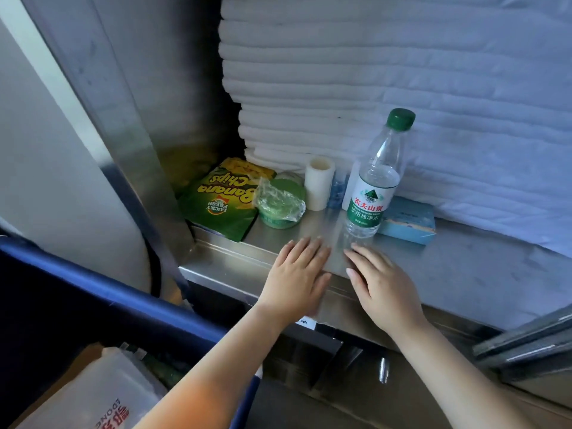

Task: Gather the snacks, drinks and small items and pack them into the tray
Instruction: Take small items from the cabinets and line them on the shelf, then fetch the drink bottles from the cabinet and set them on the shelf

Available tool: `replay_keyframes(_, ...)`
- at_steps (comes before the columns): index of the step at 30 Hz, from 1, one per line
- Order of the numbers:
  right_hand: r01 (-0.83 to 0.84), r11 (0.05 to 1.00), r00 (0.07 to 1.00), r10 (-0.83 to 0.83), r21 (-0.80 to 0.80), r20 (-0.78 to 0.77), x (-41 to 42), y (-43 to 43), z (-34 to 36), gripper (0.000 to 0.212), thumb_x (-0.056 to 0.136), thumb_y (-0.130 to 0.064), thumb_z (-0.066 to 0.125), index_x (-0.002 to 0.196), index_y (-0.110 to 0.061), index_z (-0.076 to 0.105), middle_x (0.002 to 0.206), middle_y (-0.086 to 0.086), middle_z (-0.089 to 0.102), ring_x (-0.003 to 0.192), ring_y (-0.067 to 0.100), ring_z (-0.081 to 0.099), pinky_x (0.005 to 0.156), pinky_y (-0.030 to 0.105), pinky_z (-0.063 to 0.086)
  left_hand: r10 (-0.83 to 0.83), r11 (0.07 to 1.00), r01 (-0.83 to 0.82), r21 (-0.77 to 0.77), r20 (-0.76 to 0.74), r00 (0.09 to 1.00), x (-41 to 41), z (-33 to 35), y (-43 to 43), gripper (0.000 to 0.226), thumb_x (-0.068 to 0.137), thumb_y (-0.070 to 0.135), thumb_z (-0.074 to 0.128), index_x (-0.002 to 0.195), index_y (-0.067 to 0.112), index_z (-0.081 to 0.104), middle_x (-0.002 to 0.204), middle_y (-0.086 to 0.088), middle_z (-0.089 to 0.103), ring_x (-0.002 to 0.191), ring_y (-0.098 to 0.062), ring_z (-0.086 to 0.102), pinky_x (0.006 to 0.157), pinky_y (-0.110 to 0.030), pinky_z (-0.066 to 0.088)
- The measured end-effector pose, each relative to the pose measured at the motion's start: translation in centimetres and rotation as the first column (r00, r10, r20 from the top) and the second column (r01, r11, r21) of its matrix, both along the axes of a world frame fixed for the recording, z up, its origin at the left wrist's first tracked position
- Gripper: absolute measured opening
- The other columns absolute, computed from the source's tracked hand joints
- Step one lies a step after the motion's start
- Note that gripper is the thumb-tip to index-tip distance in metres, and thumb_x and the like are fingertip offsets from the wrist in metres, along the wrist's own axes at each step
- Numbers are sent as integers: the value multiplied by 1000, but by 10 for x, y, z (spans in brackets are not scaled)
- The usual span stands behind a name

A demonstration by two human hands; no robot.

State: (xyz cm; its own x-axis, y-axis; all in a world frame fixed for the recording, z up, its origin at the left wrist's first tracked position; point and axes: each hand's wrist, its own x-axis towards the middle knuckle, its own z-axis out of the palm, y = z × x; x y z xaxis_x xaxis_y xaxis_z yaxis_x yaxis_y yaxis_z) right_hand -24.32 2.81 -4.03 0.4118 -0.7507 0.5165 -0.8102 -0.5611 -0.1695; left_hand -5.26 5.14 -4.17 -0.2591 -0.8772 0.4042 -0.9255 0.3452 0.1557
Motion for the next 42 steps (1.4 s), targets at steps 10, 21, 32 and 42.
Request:
replay_keyframes(10, 194, 981, 972, -192, 1, -135, 0, 23, -10, 46, 92, -37, 51, 133, -16, 54, 138, 4, 53, 126, 24, 51, 104, 38, 41, 29, 992, -41, -122, -99, 995, -6, -22, -6, 45, 91, 40, 42, 123, 14, 60, 131, -5, 57, 125, -26, 48, 105, -40, 31)
replay_keyframes(21, 232, 967, 944, -198, 105, -266, -26, 83, 0, 64, 84, -41, 65, 138, -13, 47, 143, 7, 47, 131, 26, 45, 107, 42, 34, 126, 981, -138, 137, 97, 987, -37, -2, 40, 58, 94, 56, 28, 141, 25, 41, 148, -4, 38, 140, -27, 26, 112, -44, 22)
replay_keyframes(32, 383, 924, 923, -383, 13, 38, -144, 258, 101, 52, 87, -40, 61, 129, -11, 55, 129, 2, 57, 116, 21, 56, 97, 32, 44, -298, 948, 281, -146, -107, 949, -158, 112, 186, 52, 91, 50, 38, 131, 21, 53, 132, -2, 56, 126, -23, 47, 104, -39, 36)
replay_keyframes(42, 715, 692, 696, -718, -93, 12, -281, 460, 159, 62, 89, -57, 37, 138, -19, 44, 138, -2, 48, 126, 15, 45, 103, 26, 35, -639, 766, 625, -150, -81, 765, -325, 157, 321, 56, 92, 55, 34, 138, 25, 43, 142, 3, 44, 131, -19, 39, 108, -35, 29)
